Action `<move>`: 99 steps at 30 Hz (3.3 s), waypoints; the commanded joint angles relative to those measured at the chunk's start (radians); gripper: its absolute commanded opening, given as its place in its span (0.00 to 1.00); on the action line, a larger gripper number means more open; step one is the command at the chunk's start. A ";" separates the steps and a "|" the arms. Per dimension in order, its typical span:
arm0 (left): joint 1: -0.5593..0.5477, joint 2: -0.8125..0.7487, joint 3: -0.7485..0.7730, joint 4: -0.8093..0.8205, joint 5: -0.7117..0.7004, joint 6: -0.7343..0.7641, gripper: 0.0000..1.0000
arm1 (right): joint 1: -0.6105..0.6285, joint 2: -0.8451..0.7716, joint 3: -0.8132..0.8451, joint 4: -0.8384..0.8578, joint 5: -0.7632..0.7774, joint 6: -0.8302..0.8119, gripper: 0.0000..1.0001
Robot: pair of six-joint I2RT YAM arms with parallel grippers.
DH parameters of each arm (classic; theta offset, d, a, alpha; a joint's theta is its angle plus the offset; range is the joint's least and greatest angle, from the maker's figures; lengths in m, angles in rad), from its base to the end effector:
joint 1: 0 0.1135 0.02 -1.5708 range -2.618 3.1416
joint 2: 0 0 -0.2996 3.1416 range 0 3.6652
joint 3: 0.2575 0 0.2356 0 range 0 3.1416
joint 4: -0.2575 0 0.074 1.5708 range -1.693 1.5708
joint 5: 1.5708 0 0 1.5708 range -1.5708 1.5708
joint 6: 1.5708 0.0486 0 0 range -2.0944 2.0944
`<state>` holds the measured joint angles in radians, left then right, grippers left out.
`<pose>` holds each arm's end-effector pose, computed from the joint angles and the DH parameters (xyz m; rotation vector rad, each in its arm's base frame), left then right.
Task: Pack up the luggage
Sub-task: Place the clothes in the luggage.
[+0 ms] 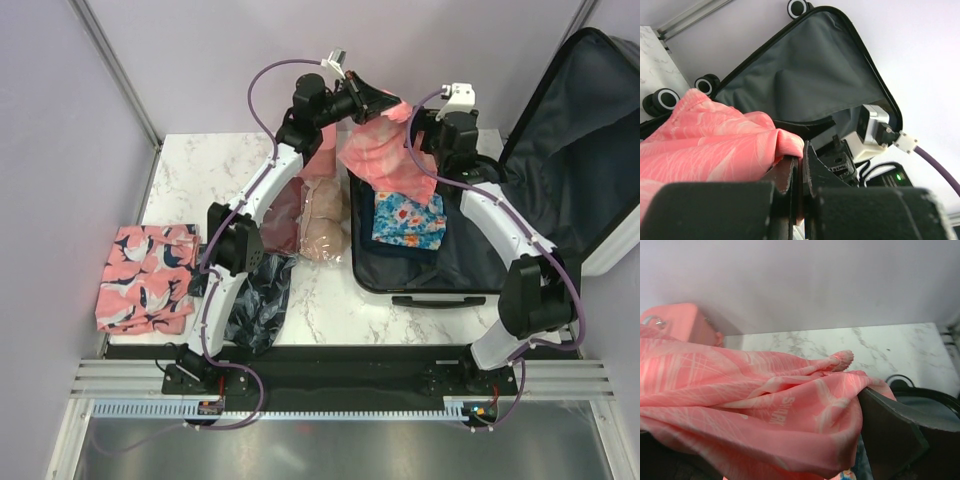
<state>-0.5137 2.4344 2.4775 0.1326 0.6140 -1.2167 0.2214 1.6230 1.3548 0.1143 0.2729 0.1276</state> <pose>0.4955 -0.3117 0.3978 0.0174 1.7155 -1.7873 0.3839 0.0730 0.3917 0.1206 1.7148 0.0231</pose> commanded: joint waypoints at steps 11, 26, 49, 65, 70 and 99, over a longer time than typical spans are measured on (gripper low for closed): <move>-0.002 -0.133 -0.049 -0.047 0.035 -0.064 0.02 | -0.310 -0.129 0.018 -0.085 -0.702 0.096 0.98; -0.002 -0.150 -0.058 -0.079 0.082 -0.093 0.02 | -0.310 -0.060 -0.009 -0.166 -0.963 0.086 0.98; 0.030 -0.078 -0.008 0.010 0.081 -0.138 0.02 | -0.307 0.107 0.332 -0.311 -0.839 0.030 0.00; 0.037 0.017 0.084 0.245 -0.014 -0.127 0.02 | -0.313 0.251 0.636 -0.324 -0.692 -0.039 0.00; 0.047 0.015 0.090 0.283 0.013 -0.081 0.02 | -0.315 0.256 0.655 -0.314 -0.713 -0.022 0.00; 0.029 -0.500 -1.017 0.253 0.389 0.091 0.02 | -0.235 -0.270 -0.204 -0.468 -0.676 -0.105 0.00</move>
<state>-0.4923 1.9987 1.5051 0.4393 0.9234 -1.1873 -0.0021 1.3853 1.1847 -0.3267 -0.4873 0.0612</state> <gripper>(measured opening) 0.045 0.022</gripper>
